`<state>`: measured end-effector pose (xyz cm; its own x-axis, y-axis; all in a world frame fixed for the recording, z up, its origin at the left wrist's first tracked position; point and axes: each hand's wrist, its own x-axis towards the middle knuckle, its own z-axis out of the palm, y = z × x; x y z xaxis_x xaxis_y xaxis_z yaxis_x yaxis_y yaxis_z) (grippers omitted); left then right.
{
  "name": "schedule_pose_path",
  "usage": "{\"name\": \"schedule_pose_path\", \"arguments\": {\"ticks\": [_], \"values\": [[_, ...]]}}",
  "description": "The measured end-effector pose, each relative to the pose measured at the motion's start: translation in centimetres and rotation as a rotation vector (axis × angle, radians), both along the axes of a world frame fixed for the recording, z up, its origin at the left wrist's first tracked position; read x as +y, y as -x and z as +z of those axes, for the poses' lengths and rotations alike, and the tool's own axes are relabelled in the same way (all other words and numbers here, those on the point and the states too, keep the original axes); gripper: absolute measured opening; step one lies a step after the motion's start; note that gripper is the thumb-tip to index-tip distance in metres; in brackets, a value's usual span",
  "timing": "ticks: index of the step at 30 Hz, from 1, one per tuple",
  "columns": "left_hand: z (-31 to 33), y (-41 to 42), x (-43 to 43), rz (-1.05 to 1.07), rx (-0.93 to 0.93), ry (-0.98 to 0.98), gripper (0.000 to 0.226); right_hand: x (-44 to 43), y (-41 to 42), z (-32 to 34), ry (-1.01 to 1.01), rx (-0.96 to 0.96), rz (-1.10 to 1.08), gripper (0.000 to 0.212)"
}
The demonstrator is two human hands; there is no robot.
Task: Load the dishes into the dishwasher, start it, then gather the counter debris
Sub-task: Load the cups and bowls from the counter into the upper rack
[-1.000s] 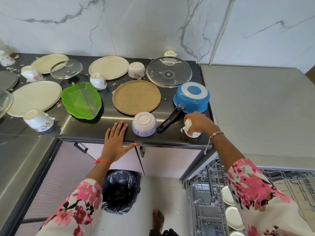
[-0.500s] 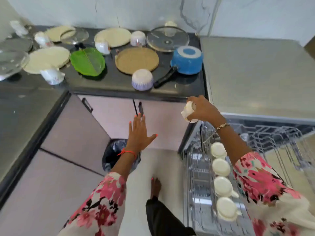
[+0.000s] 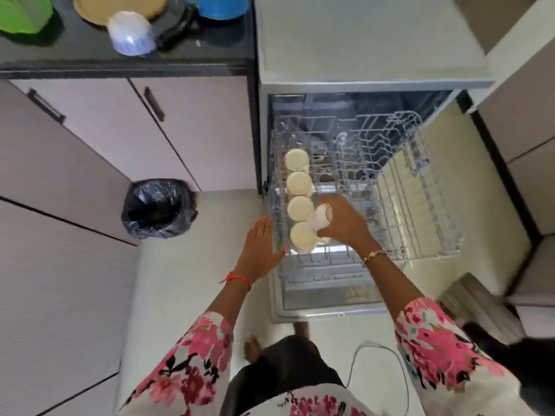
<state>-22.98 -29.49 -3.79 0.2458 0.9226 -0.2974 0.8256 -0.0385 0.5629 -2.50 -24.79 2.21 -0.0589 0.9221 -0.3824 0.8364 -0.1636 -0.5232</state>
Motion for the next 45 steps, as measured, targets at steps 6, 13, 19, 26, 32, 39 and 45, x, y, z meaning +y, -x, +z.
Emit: {"name": "schedule_pose_path", "arguments": {"ticks": [6,13,19,26,32,39,45], "values": [[-2.7,-6.2,-0.1,0.120,-0.070,0.117,0.075,-1.1,-7.3,-4.9,0.050,-0.030,-0.024,0.077],[-6.3,-8.9,0.8,0.311,-0.121,0.244,0.076,-0.4,-9.9,-11.9,0.104,-0.125,0.063,0.076],[-7.8,-9.0,0.0,0.348,-0.114,0.135,0.081,-1.1,-10.1,-16.4,0.073,-0.141,0.156,0.078],[-8.9,-8.8,-0.4,0.331,-0.075,0.054,0.079,-0.4,-10.5,-18.7,-0.038,-0.127,0.328,0.072],[-8.7,-8.6,-0.5,0.302,-0.067,0.037,0.077,-0.3,-11.6,-18.5,-0.092,-0.096,0.479,0.072],[-8.5,-8.4,-0.3,0.280,-0.037,0.057,0.076,0.1,-11.5,-17.8,-0.100,-0.053,0.471,0.073],[-8.5,-8.4,-0.4,0.291,-0.026,0.092,0.079,0.6,-11.2,-19.1,0.007,-0.057,0.443,0.076]]}}
